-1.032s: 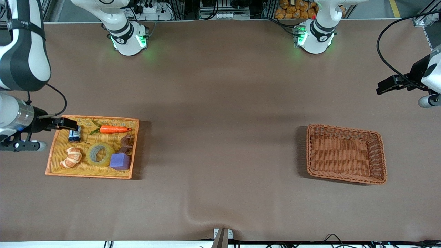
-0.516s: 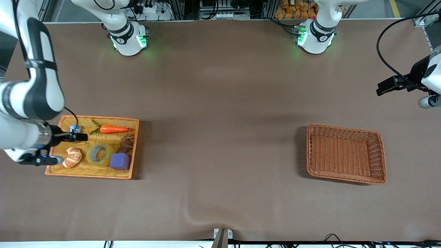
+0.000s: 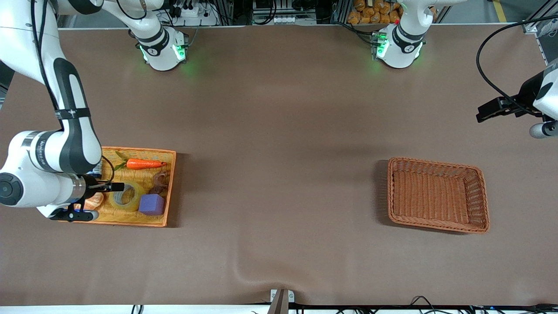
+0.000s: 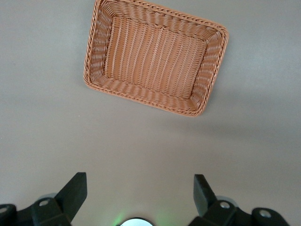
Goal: Transfer tape with both arms
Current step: 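Lower the right gripper over the clear tape roll in the yellow tray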
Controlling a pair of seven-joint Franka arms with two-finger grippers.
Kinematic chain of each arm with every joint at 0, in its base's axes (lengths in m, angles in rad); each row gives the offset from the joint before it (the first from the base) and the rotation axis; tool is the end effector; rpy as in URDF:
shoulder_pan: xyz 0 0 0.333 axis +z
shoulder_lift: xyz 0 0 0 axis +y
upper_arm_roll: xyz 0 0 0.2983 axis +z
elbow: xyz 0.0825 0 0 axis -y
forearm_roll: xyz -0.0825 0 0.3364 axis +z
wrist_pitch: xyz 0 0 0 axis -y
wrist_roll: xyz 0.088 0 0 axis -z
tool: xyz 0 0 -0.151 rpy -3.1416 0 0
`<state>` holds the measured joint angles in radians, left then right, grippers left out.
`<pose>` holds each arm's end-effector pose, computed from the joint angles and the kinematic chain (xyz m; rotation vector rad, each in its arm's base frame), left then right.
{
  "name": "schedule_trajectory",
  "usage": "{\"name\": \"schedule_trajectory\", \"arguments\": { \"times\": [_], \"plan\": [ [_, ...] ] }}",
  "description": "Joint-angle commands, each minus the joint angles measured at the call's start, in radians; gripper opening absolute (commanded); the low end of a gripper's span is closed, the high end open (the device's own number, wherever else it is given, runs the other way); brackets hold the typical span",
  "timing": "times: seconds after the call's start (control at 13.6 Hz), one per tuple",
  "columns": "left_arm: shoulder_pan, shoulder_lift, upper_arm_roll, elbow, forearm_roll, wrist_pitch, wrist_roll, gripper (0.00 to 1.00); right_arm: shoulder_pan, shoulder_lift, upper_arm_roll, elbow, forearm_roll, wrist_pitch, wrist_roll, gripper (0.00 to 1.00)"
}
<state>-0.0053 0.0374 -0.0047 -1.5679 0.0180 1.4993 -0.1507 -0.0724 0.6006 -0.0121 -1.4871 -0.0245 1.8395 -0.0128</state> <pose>0.5042 -0.0022 0.5394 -3.1034 -0.2192 0.1623 0.6157 -0.0543 0.2700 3.0983 -0.0945 -0.3884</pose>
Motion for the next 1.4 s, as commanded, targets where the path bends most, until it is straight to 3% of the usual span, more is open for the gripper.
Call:
{"name": "schedule_trajectory", "arguments": {
  "times": [0.0,0.44,0.81,1.11,1.33],
  "plan": [
    [0.005,-0.001,-0.004,-0.001,0.011,0.010,0.002,1.00,-0.046,0.059,0.012,0.030,-0.018,0.070,-0.067,1.00],
    [0.005,0.001,-0.004,-0.006,0.011,0.016,0.002,1.00,-0.121,0.151,0.007,-0.011,-0.015,0.247,-0.128,1.00],
    [0.005,0.001,-0.004,-0.011,0.011,0.028,0.002,1.00,-0.118,0.131,0.009,-0.003,-0.011,0.204,-0.118,1.00],
    [0.016,-0.005,-0.004,-0.001,0.014,0.025,0.014,1.00,-0.112,0.131,0.011,0.112,-0.008,0.040,-0.118,1.00],
    [0.022,-0.007,-0.004,-0.001,0.014,0.021,0.017,1.00,-0.101,0.140,0.012,0.107,0.001,0.047,-0.049,1.00]
  ]
}}
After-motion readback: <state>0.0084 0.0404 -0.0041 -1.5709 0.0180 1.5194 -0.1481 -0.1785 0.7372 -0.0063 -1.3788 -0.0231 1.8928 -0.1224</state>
